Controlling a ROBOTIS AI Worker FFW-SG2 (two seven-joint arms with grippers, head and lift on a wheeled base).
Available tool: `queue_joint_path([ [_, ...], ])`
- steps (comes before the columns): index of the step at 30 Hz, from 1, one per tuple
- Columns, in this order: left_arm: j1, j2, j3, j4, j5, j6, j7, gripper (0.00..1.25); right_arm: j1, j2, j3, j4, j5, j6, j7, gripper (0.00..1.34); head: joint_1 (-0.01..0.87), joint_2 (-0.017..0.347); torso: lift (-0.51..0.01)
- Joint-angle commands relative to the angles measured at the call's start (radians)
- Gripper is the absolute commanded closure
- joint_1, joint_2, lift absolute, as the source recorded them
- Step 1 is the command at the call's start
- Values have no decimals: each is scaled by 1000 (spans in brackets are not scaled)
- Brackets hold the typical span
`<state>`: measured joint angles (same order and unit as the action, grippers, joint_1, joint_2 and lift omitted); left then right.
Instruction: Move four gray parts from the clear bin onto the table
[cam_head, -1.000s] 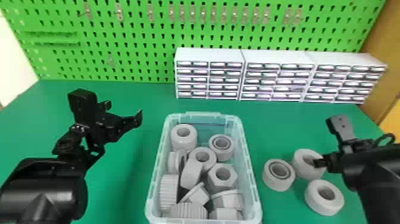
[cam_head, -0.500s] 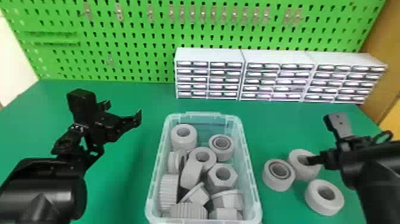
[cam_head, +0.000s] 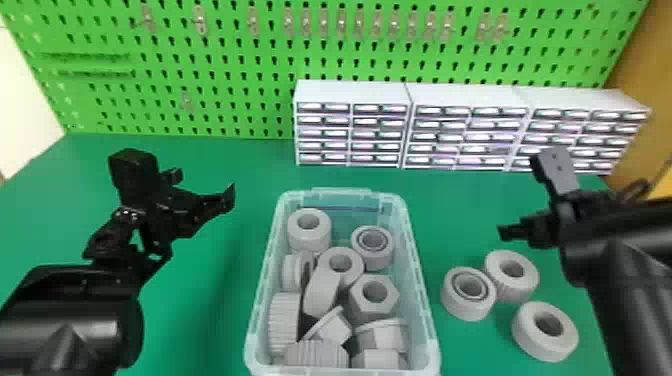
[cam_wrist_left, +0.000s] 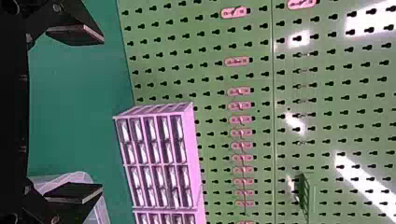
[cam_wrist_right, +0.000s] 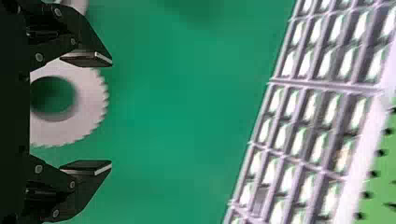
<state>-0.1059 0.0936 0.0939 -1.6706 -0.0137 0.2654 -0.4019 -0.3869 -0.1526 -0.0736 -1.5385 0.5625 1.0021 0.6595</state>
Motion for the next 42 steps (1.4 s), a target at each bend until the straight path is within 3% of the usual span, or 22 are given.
queue_joint_path([
  [1,0,-2,0,0,-3,0,0,167,-14,-5,69,-81,-23,46,0,484,678,34,-50],
  [10,-1,0,3,0,-3,0,0,167,-35,-2,193,-195,-32,116,0,484,678,34,-50],
  [20,0,0,7,-1,-3,0,0,167,-50,5,299,-262,-62,176,0,483,678,34,-50],
  [30,0,0,14,-1,-3,0,0,167,-58,15,416,-270,-127,216,0,483,678,34,-50],
  [42,-1,0,12,-1,-8,0,0,167,-70,5,554,-264,-196,250,-26,483,678,34,-50],
])
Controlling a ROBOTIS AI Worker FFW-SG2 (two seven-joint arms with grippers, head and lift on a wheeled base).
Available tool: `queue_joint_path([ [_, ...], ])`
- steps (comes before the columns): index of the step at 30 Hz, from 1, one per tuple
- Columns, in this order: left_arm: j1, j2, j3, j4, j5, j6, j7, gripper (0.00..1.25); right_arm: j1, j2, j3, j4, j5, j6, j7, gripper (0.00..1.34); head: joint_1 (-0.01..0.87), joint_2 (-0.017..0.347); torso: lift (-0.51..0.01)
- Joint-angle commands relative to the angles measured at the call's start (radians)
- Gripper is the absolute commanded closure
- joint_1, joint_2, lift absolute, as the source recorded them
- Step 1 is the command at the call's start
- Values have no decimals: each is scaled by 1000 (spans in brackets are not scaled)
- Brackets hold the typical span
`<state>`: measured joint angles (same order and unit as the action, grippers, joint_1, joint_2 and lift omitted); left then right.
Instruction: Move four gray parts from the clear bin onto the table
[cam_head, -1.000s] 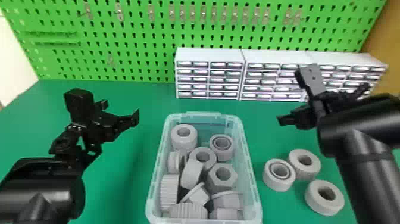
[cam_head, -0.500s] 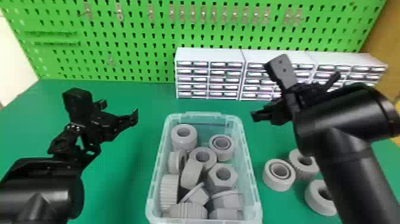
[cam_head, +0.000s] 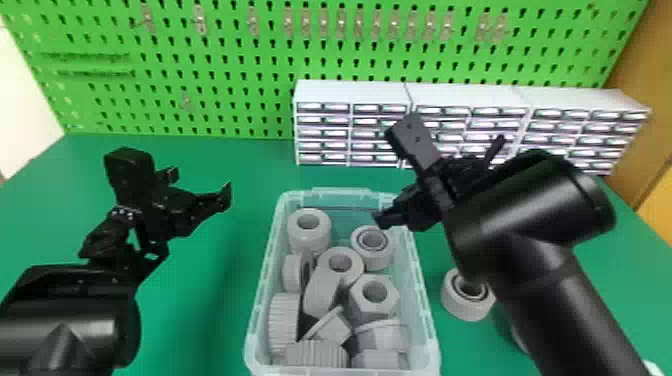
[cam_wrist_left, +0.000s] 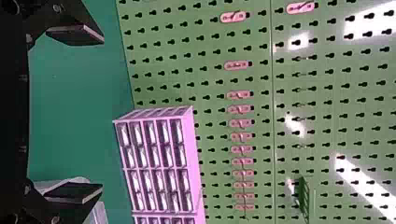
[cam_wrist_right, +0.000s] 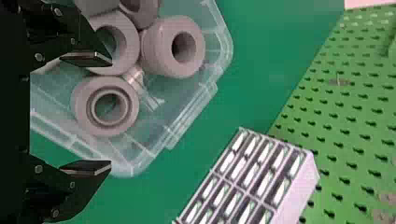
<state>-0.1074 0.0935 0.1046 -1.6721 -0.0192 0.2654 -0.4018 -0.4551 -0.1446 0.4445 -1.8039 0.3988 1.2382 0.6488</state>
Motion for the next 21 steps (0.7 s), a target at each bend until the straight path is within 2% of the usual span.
queue_joint_path([
  [1,0,0,1,0,-1,0,0,167,-2,-3,40,1,-43,17,-20,483,678,34,-50],
  [11,-2,0,-3,0,-4,0,0,167,4,-9,100,3,-71,70,-26,483,678,34,-50],
  [21,-2,0,-5,0,-5,0,0,165,-16,-43,164,4,-80,162,-26,483,678,34,-50],
])
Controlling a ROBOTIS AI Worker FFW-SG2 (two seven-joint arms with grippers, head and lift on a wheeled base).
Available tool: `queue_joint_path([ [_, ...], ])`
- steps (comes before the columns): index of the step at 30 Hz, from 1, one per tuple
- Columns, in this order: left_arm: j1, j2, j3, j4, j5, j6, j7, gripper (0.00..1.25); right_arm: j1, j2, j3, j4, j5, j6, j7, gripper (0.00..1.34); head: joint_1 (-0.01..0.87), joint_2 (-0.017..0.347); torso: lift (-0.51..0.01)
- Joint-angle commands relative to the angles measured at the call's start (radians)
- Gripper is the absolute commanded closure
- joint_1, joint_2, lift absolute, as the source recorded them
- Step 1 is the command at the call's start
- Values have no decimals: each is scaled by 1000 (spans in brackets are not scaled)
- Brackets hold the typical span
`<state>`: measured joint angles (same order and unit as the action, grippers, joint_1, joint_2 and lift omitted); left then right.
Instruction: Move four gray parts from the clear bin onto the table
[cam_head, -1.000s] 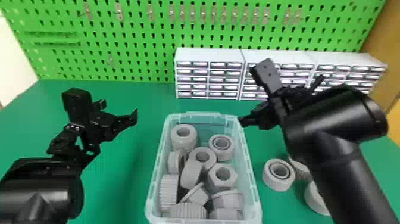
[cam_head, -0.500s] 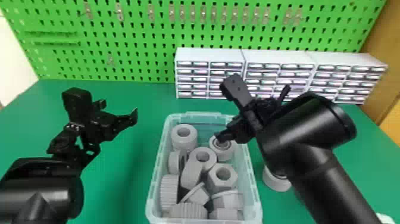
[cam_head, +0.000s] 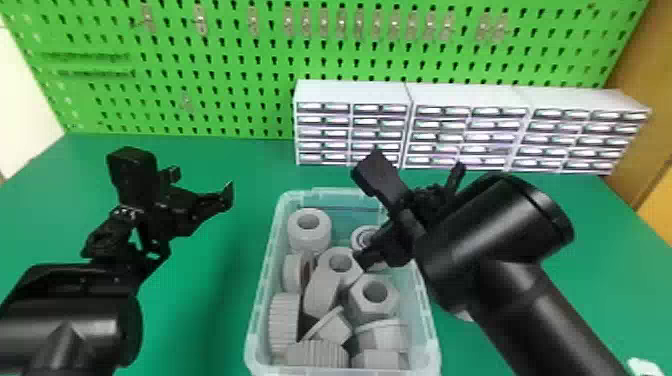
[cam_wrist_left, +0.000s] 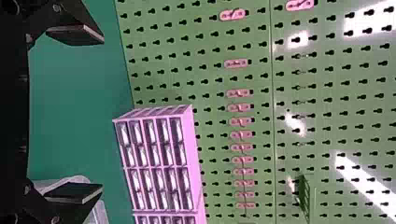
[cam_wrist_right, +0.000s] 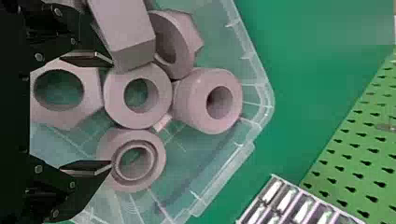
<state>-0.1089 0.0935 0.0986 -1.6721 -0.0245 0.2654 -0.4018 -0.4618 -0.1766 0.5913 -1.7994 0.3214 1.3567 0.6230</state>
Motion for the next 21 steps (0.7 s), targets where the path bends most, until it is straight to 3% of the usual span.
queue_joint_path([
  [1,-1,0,0,0,0,0,0,165,-12,-14,22,0,-2,58,1,483,678,34,-50],
  [21,-1,0,-3,2,-6,0,0,165,-64,-37,110,52,-77,116,1,483,678,34,-50],
])
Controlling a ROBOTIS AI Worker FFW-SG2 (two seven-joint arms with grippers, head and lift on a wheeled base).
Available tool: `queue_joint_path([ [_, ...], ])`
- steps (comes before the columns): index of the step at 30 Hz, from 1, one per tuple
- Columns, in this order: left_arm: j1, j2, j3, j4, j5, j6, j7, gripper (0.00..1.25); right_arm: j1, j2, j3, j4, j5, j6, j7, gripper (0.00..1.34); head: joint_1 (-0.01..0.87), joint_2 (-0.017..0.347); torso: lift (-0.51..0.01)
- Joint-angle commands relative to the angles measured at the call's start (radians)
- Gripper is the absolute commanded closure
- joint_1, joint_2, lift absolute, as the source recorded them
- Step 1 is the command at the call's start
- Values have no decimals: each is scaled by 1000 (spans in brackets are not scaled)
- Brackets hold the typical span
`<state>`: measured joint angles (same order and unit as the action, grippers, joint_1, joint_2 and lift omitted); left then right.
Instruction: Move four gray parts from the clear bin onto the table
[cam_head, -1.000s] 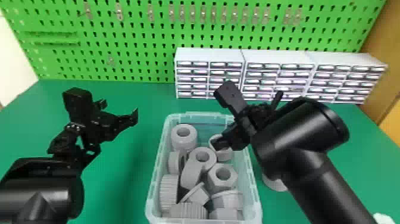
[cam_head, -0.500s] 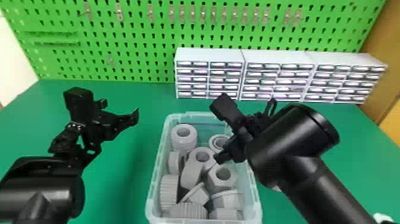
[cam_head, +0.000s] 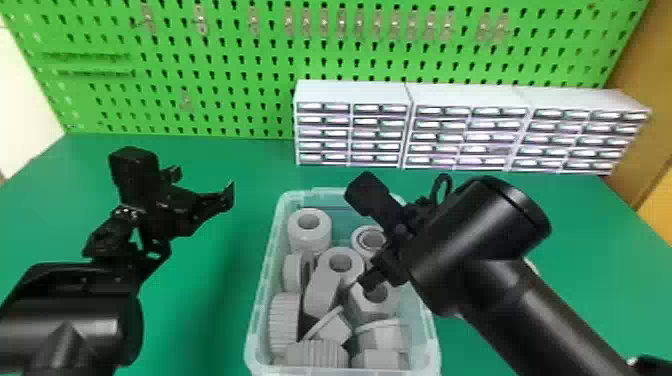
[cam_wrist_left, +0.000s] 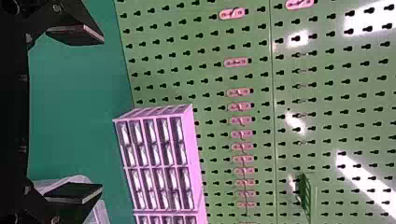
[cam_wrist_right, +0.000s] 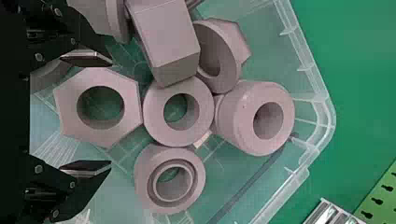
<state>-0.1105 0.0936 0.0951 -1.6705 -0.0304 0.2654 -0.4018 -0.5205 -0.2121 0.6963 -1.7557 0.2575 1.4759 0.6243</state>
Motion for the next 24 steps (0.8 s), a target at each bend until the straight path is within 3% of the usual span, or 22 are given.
queue_joint_path([
  [1,0,0,0,0,0,0,0,165,-7,-1,5,15,-15,-5,0,483,678,34,-50],
  [7,0,0,0,1,0,0,0,165,-16,-1,6,68,-66,-48,2,483,678,34,-50],
  [12,0,0,2,1,3,0,0,165,-26,0,25,85,-61,-80,11,483,678,34,-50],
  [24,0,0,2,1,3,0,0,165,-49,10,54,156,94,-128,167,484,678,34,-50],
])
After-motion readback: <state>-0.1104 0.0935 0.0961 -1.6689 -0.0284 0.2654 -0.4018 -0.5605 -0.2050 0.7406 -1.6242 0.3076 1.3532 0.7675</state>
